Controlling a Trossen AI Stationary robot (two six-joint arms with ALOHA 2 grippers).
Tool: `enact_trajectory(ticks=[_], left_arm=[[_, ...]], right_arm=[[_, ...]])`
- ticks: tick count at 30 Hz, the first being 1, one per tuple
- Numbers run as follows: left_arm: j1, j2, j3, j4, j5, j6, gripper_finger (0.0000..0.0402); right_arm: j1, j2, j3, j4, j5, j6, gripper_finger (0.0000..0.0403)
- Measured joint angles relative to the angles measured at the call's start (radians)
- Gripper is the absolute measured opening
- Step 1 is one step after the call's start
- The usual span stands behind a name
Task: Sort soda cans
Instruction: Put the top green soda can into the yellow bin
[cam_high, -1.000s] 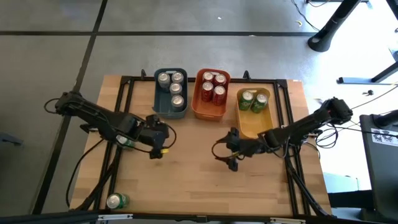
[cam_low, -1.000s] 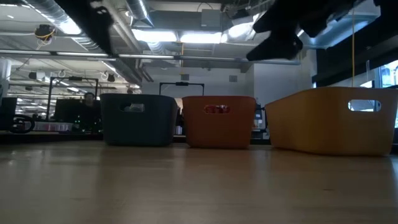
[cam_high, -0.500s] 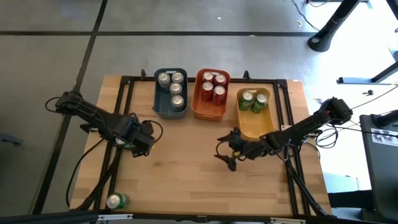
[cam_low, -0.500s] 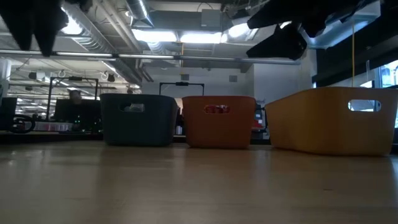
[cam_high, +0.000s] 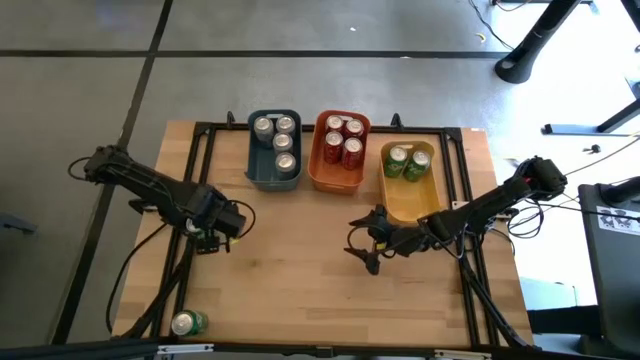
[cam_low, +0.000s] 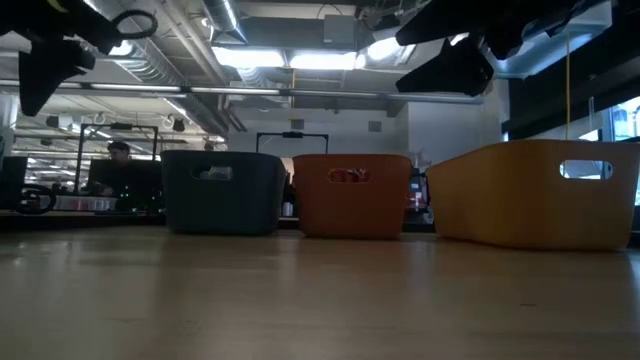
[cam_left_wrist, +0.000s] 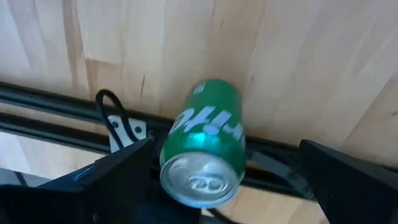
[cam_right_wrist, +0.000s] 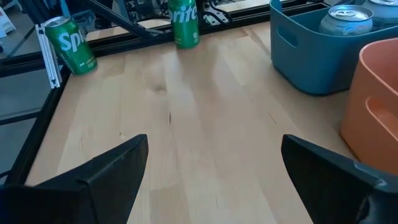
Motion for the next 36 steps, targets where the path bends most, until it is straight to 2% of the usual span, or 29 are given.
enact_trajectory(ticks=[10, 16, 25, 36], left_arm=[[-0.001, -0.189, -0.105, -0.004, 0.007, -0.04, 0.039], [-0.001, -0.252, -0.178, -0.004, 0.01, -0.051, 0.039], [-0.001, -0.266, -0.212, 0.026, -0.007, 0.031, 0.039], [-0.001, -0.252, -0.26, 0.102, -0.007, 0.215, 0.039]], right_arm=[[0.0, 0.0, 0.0, 0.0, 0.005, 0.005, 0.0365], [0.0, 0.0, 0.0, 0.0, 0.026, 0.009, 0.0365], [0.0, 0.0, 0.0, 0.0, 0.027, 0.011, 0.0365], [0.0, 0.0, 0.0, 0.0, 0.027, 0.011, 0.0365]])
